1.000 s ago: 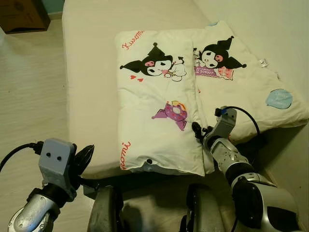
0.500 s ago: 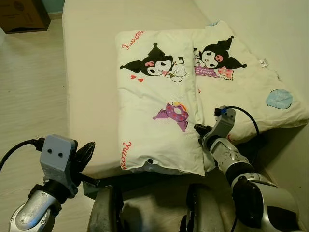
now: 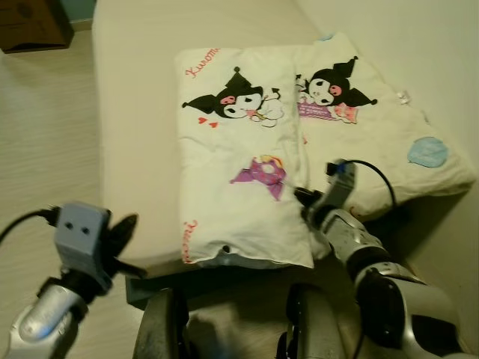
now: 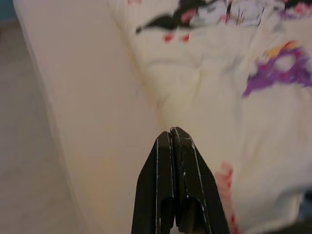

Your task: Clean up the room

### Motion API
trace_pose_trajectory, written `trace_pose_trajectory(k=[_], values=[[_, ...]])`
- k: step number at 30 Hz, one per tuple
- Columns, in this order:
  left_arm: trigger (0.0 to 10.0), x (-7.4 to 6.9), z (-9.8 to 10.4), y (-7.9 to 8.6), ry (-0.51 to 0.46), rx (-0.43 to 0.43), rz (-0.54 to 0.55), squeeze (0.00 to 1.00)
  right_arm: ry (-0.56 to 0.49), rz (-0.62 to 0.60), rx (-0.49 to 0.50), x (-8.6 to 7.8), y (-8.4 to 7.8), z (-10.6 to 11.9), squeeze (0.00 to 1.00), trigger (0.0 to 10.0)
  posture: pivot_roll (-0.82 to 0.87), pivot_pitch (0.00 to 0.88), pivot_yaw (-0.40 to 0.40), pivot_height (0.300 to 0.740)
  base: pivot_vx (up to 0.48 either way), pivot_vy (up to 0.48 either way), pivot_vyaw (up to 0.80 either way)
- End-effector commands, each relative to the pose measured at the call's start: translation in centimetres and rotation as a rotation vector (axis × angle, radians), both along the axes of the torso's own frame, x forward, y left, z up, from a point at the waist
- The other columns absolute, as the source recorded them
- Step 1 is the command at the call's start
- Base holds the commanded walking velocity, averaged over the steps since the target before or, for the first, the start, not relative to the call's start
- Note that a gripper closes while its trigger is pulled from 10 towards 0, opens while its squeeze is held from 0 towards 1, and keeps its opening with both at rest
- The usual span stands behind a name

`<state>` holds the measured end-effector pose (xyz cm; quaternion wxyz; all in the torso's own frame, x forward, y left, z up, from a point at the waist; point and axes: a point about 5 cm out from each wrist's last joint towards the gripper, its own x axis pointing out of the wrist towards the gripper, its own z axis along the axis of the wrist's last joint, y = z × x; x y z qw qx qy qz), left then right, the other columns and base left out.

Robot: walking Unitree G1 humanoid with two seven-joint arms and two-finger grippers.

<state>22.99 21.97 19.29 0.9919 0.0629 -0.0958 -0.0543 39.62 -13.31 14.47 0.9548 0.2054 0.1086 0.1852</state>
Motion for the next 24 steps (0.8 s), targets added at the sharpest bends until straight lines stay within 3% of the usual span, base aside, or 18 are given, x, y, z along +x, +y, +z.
trace_pose_trajectory(k=[1, 2, 3, 6, 8, 9, 12, 16, 18, 23, 24], values=[[10.0, -0.1, -0.3, 1.1, 0.013, 0.003, 0.038, 0.00, -0.003, 0.137, 0.002, -0.3, 2.3, -0.1, 0.00, 0.0, 0.11, 0.277, -0.031, 0.572, 0.000, 0.000, 0.00], [10.0, -0.1, -0.3, 1.1, 0.013, 0.003, 0.038, 0.00, -0.003, 0.137, 0.002, -0.3, 2.3, -0.1, 0.00, 0.0, 0.11, 0.277, -0.031, 0.572, 0.000, 0.000, 0.00], [10.0, 0.3, 0.3, 1.3, -0.014, -0.005, 0.056, 0.00, -0.036, 0.287, 0.007, -0.8, 5.2, 0.3, 0.00, 0.0, 0.10, 0.265, -0.036, 0.572, 0.000, 0.000, 0.00], [10.0, 0.5, 0.5, 1.3, -0.024, -0.009, 0.060, 0.00, -0.047, 0.346, 0.008, -1.0, 6.4, 0.4, 0.00, 0.0, 0.10, 0.265, -0.036, 0.572, 0.000, 0.000, 0.00], [10.0, 0.7, 1.0, 1.4, -0.048, -0.017, 0.071, 0.00, -0.070, 0.461, -0.002, -1.8, 8.8, 0.4, 0.00, 0.0, 0.10, 0.264, -0.037, 0.572, 0.000, 0.000, 0.00], [10.0, 0.7, 1.0, 1.4, -0.048, -0.017, 0.071, 0.00, -0.070, 0.461, -0.002, -1.8, 8.8, 0.4, 0.00, 0.0, 0.10, 0.264, -0.037, 0.572, 0.000, 0.000, 0.00], [10.0, 1.2, 1.7, 1.7, -0.087, -0.023, 0.097, 0.00, -0.086, 0.576, -0.038, -2.9, 11.6, -0.1, 0.00, 0.0, 0.09, 0.262, -0.037, 0.572, 0.000, 0.000, 0.00], [10.0, 1.3, 2.2, 2.2, -0.111, -0.028, 0.124, 0.00, -0.088, 0.613, -0.066, -3.4, 12.8, -0.4, 0.00, 0.0, 0.09, 0.260, -0.037, 0.572, 0.000, 0.000, 0.00], [10.0, 1.6, 3.0, 3.0, -0.141, -0.041, 0.162, 0.00, -0.095, 0.635, -0.086, -4.0, 14.3, -0.5, 0.00, 0.0, 0.09, 0.261, -0.038, 0.572, 0.000, 0.000, 0.00], [10.0, 1.8, 3.4, 3.6, -0.156, -0.038, 0.186, 0.00, -0.105, 0.606, -0.083, -4.4, 15.9, -0.2, 0.00, 0.0, 0.09, 0.263, -0.038, 0.572, 0.000, 0.000, 0.00], [10.0, 1.9, 3.3, 3.6, -0.152, -0.032, 0.193, 0.00, -0.111, 0.594, -0.095, -4.5, 16.4, -0.2, 0.00, 2.6, 0.09, 0.264, -0.041, 0.572, 0.000, 0.000, 0.00]])
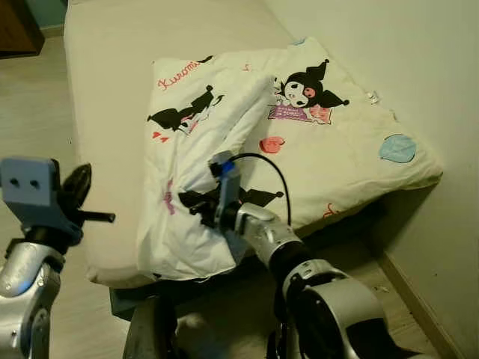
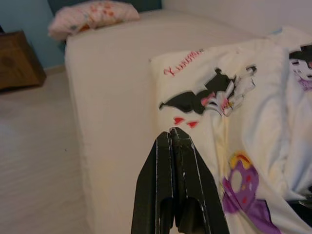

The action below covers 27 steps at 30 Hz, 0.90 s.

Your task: Clean up the room

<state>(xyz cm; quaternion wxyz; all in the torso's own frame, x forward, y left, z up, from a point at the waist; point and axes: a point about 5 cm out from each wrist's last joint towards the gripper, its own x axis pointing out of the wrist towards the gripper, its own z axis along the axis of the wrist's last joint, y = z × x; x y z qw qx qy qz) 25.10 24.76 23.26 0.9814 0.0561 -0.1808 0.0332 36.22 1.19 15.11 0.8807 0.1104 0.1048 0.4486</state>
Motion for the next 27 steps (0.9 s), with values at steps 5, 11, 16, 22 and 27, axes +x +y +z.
trace_pose_trajectory(k=[5, 11, 16, 22, 27], values=[[10.0, -0.1, -1.0, 0.7, 0.050, 0.010, 0.043, 0.00, 0.012, 0.013, -0.050, -1.6, 2.9, -1.2, 0.00, 10.0, 0.09, 0.268, -0.044, 0.572, 0.000, 0.000, 0.00], [10.0, 0.1, -1.6, 0.6, 0.077, 0.010, 0.048, 0.00, 0.028, 0.008, -0.049, -2.0, 3.2, -1.6, 1.00, 10.0, 0.09, 0.272, -0.045, 0.572, 0.000, 0.000, 0.00], [10.0, 0.4, -1.8, 0.5, 0.089, 0.008, 0.043, 0.00, -0.059, -0.057, -0.105, -1.1, 2.0, -1.2, 0.00, 10.0, 0.09, 0.273, -0.038, 0.572, 0.000, 0.000, 0.00], [10.0, 0.5, -2.1, 0.3, 0.108, 0.024, 0.037, 0.00, -0.172, -0.141, -0.356, 0.4, -1.6, -1.8, 0.00, 10.0, 0.08, 0.273, -0.038, 0.572, 0.000, 0.000, 0.00], [10.0, 0.5, -2.5, -0.2, 0.126, 0.025, 0.015, 0.00, -0.156, -0.355, -0.343, 2.2, -6.4, -1.2, 0.00, 10.0, 0.08, 0.273, -0.038, 0.572, 0.000, 0.000, 0.00]])
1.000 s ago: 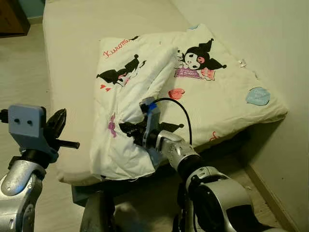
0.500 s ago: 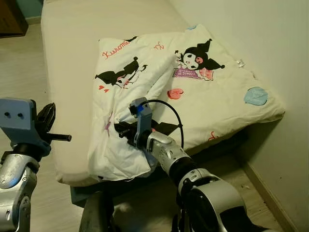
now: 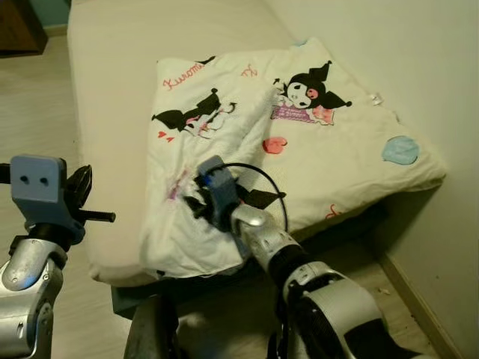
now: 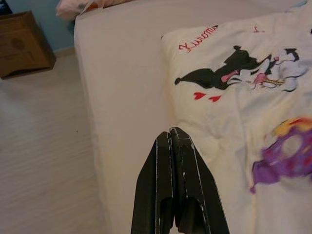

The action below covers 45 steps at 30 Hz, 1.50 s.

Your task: Clean up the room

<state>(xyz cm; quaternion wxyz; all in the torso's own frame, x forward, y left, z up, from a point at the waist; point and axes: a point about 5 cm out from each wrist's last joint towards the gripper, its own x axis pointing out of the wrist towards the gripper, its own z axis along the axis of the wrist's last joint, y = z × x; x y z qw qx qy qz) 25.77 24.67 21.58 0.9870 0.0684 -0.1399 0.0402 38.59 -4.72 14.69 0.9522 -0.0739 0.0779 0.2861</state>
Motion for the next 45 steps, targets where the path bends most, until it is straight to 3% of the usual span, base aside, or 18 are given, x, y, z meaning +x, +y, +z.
trace_pose_trajectory(k=[1, 4, 5, 7, 11, 14, 19, 21, 23, 24, 25, 26, 27, 29, 31, 33, 39, 45], values=[[10.0, -0.1, -0.8, -0.1, 0.044, 0.006, -0.007, 0.00, 0.028, -0.037, 0.020, -0.1, -0.5, -0.7, 0.00, 10.0, 0.08, 0.273, -0.038, 0.572, 0.000, 0.000, 0.00], [10.0, -0.2, -0.9, -0.2, 0.043, 0.000, -0.014, 0.00, 0.023, -0.189, 0.019, 0.8, -5.0, -0.4, 0.00, 10.0, 0.07, 0.270, -0.037, 0.572, 0.000, 0.000, 0.00], [10.0, -0.2, -0.9, -0.2, 0.043, 0.000, -0.014, 0.00, 0.023, -0.189, 0.019, 0.8, -5.0, -0.4, 0.00, 10.0, 0.07, 0.270, -0.037, 0.572, 0.000, 0.000, 0.00], [10.0, -0.2, -0.9, -0.2, 0.041, -0.003, -0.015, 0.00, 0.025, -0.262, 0.032, 1.0, -7.6, -0.3, 0.00, 10.0, 0.07, 0.268, -0.034, 0.572, 0.000, 0.000, 0.00], [10.0, -0.2, -1.0, -0.2, 0.042, -0.002, -0.014, 0.00, 0.025, -0.279, 0.036, 1.0, -8.1, -0.3, 0.00, 10.0, 0.07, 0.268, -0.034, 0.572, 0.000, 0.000, 0.00], [10.0, 0.0, -1.1, -0.2, 0.047, -0.001, -0.011, 0.00, -0.003, -0.443, 0.046, 1.0, -11.0, -0.4, 0.00, 10.0, 0.07, 0.267, -0.021, 0.572, 0.000, 0.000, 0.00], [10.0, 0.2, -1.1, -0.3, 0.049, 0.002, -0.014, 0.00, -0.008, -0.569, 0.074, 1.0, -12.4, -0.4, 0.00, 10.0, 0.07, 0.265, -0.017, 0.572, 0.000, 0.000, 0.00], [10.0, 0.1, -1.1, -0.3, 0.049, 0.003, -0.015, 0.00, 0.014, -0.589, 0.123, 1.0, -12.4, -0.5, 0.00, 10.0, 0.07, 0.264, -0.019, 0.572, 0.000, 0.000, 0.00], [10.0, 0.0, -1.2, -0.2, 0.050, 0.001, -0.009, 0.00, 0.056, -0.620, 0.274, 1.2, -12.1, -0.3, 0.00, 10.0, 0.07, 0.264, -0.019, 0.572, 0.000, 0.000, 0.00], [10.0, 0.0, -1.2, -0.2, 0.050, 0.001, -0.009, 0.00, 0.056, -0.620, 0.274, 1.2, -12.1, -0.3, 0.00, 10.0, 0.07, 0.264, -0.019, 0.572, 0.000, 0.000, 0.00], [10.0, -0.1, -1.2, -0.2, 0.052, -0.001, -0.006, 0.00, 0.075, -0.633, 0.316, 1.2, -12.0, -0.4, 0.00, 7.7, 0.08, 0.266, -0.024, 0.572, 0.000, 0.000, 0.00], [10.0, -0.2, -1.2, -0.1, 0.053, -0.002, -0.004, 0.00, 0.100, -0.639, 0.355, 1.1, -11.9, -0.7, 0.00, 3.5, 0.08, 0.266, -0.024, 0.572, 0.000, 0.000, 0.00], [10.0, -0.2, -1.2, -0.1, 0.053, -0.002, -0.003, 0.00, 0.115, -0.641, 0.369, 1.1, -11.7, -0.8, 0.00, 0.0, 0.08, 0.266, -0.024, 0.572, 0.000, 0.000, 0.00], [10.0, -0.2, -1.2, -0.1, 0.053, -0.002, -0.003, 0.00, 0.115, -0.641, 0.369, 1.1, -11.7, -0.8, 0.00, 0.0, 0.08, 0.266, -0.024, 0.572, 0.000, 0.000, 0.00], [10.0, -0.4, -1.3, -0.1, 0.059, -0.002, -0.006, 0.00, 0.175, -0.603, 0.443, 0.9, -10.4, -1.5, 0.00, 0.0, 0.10, 0.276, -0.017, 0.572, 0.000, 0.000, 0.00], [10.0, -0.5, -1.2, 0.0, 0.062, 0.002, -0.008, 0.00, 0.193, -0.565, 0.433, 0.8, -9.5, -1.8, 0.00, 0.0, 0.11, 0.284, -0.013, 0.572, 0.000, 0.000, 0.00], [10.0, -0.8, -1.0, 0.3, 0.074, 0.024, -0.006, 0.00, 0.187, -0.391, 0.214, 0.2, -5.9, -2.8, 0.00, 0.0, 0.13, 0.306, -0.008, 0.572, 0.000, 0.000, 0.00], [10.0, -1.3, -0.9, 0.3, 0.085, 0.037, -0.012, 0.00, 0.197, -0.325, 0.113, -0.4, -4.4, -3.7, 0.00, 0.0, 0.16, 0.337, -0.013, 0.572, 0.000, 0.000, 0.00]])
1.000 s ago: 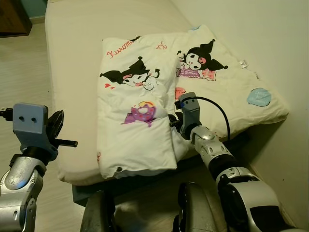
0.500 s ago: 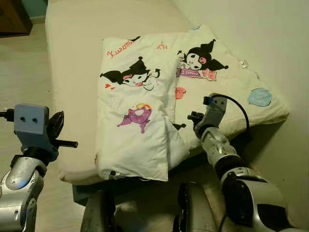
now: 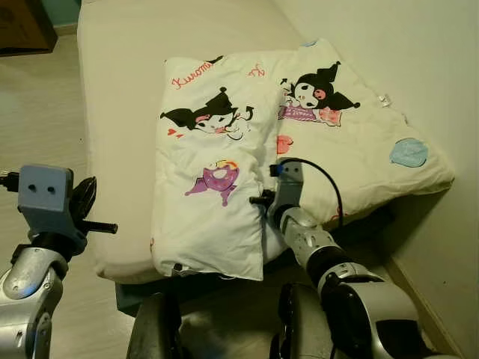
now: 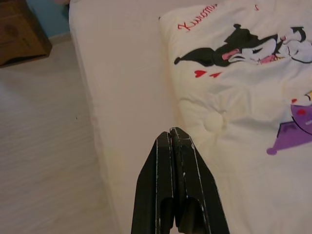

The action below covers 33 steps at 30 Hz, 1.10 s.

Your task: Clean up the room

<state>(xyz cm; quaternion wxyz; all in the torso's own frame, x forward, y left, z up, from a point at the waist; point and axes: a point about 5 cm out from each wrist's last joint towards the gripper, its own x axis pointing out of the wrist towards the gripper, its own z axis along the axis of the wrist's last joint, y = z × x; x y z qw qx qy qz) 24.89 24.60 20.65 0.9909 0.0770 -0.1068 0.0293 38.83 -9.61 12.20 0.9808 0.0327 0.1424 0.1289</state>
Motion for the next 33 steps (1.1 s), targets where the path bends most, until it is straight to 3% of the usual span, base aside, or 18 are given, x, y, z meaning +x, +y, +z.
trace_pose_trajectory(k=[1, 3, 4, 7, 8, 11, 13, 14, 17, 18, 21, 23, 24, 25, 26, 28, 29, 33], values=[[10.0, -0.5, 0.0, 0.4, 0.019, 0.022, 0.003, 0.00, 0.045, 0.039, -0.033, -0.7, 0.9, -1.4, 0.00, 0.0, 0.17, 0.344, -0.014, 0.572, 0.000, 0.000, 0.00], [10.0, -0.6, 0.0, 0.4, 0.021, 0.024, 0.004, 0.00, 0.040, 0.058, -0.032, -0.8, 1.6, -1.3, 0.00, 0.4, 0.17, 0.351, -0.014, 0.572, 0.000, 0.000, 0.00], [10.0, -0.7, 0.1, 0.6, 0.022, 0.027, 0.008, 0.00, 0.018, 0.077, 0.035, -0.7, 2.9, -0.5, 0.00, 10.0, 0.17, 0.354, -0.016, 0.572, 0.000, 0.000, 0.00], [10.0, -0.8, 0.1, 0.6, 0.022, 0.027, 0.011, 0.00, 0.005, 0.085, 0.069, -0.6, 3.4, -0.2, 0.00, 10.0, 0.17, 0.354, -0.016, 0.572, 0.000, 0.000, 0.00], [10.0, -0.8, 0.2, 0.6, 0.022, 0.028, 0.014, 0.00, -0.006, 0.097, 0.121, -0.6, 4.1, 0.4, 0.00, 10.0, 0.17, 0.354, -0.016, 0.572, 0.000, 0.000, 0.00], [10.0, -0.8, 0.5, 1.0, 0.006, 0.024, 0.035, 0.00, -0.055, 0.264, 0.273, -1.1, 8.1, 2.3, 0.00, 10.0, 0.16, 0.352, -0.022, 0.572, 0.000, 0.000, 0.00], [10.0, -0.8, 0.6, 1.1, -0.002, 0.022, 0.045, 0.00, -0.068, 0.350, 0.302, -1.6, 9.8, 2.8, 0.00, 10.0, 0.16, 0.349, -0.024, 0.572, 0.000, 0.000, 0.00], [10.0, -0.8, 0.6, 1.1, -0.002, 0.022, 0.045, 0.00, -0.068, 0.350, 0.302, -1.6, 9.8, 2.8, 0.00, 10.0, 0.16, 0.349, -0.024, 0.572, 0.000, 0.000, 0.00], [10.0, -0.4, 1.1, 1.4, -0.021, 0.013, 0.067, 0.00, -0.054, 0.536, 0.303, -3.8, 13.5, 2.2, 0.00, 10.0, 0.15, 0.344, -0.026, 0.572, 0.000, 0.000, 0.00], [10.0, -0.4, 1.1, 1.4, -0.021, 0.013, 0.067, 0.00, -0.054, 0.536, 0.303, -3.8, 13.5, 2.2, 0.00, 10.0, 0.15, 0.344, -0.026, 0.572, 0.000, 0.000, 0.00], [10.0, -0.2, 1.2, 1.6, -0.027, 0.014, 0.074, 0.00, -0.026, 0.672, 0.260, -6.1, 15.9, 0.7, 0.00, 10.0, 0.15, 0.344, -0.025, 0.572, 0.000, 0.000, 0.00], [10.0, -0.2, 1.2, 1.6, -0.027, 0.014, 0.074, 0.00, -0.026, 0.672, 0.260, -6.1, 15.9, 0.7, 0.00, 10.0, 0.15, 0.344, -0.025, 0.572, 0.000, 0.000, 0.00], [10.0, -0.2, 1.2, 1.6, -0.028, 0.015, 0.076, 0.00, -0.006, 0.737, 0.216, -7.5, 16.9, -0.6, 0.00, 10.0, 0.15, 0.343, -0.025, 0.572, 0.000, 0.000, 0.00], [10.0, -0.2, 1.2, 1.6, -0.028, 0.015, 0.076, 0.00, -0.006, 0.737, 0.216, -7.5, 16.9, -0.6, 0.00, 10.0, 0.15, 0.343, -0.025, 0.572, 0.000, 0.000, 0.00], [10.0, -0.2, 1.3, 1.6, -0.030, 0.015, 0.078, 0.00, 0.009, 0.796, 0.181, -8.8, 17.7, -1.7, 0.00, 10.0, 0.15, 0.343, -0.027, 0.572, 0.000, 0.000, 0.00], [10.0, -0.2, 1.3, 1.6, -0.030, 0.015, 0.078, 0.00, 0.009, 0.796, 0.181, -8.8, 17.7, -1.7, 0.00, 10.0, 0.15, 0.343, -0.027, 0.572, 0.000, 0.000, 0.00], [10.0, -0.3, 1.3, 1.7, -0.034, 0.013, 0.085, 0.00, 0.019, 0.832, 0.163, -9.9, 18.3, -2.5, 0.00, 10.0, 0.15, 0.342, -0.026, 0.572, 0.000, 0.000, 0.00], [10.0, -0.4, 1.4, 1.8, -0.040, 0.009, 0.096, 0.00, -0.010, 0.854, 0.159, -10.8, 19.2, -2.5, 0.00, 10.0, 0.15, 0.341, -0.025, 0.572, 0.000, 0.000, 0.00]])
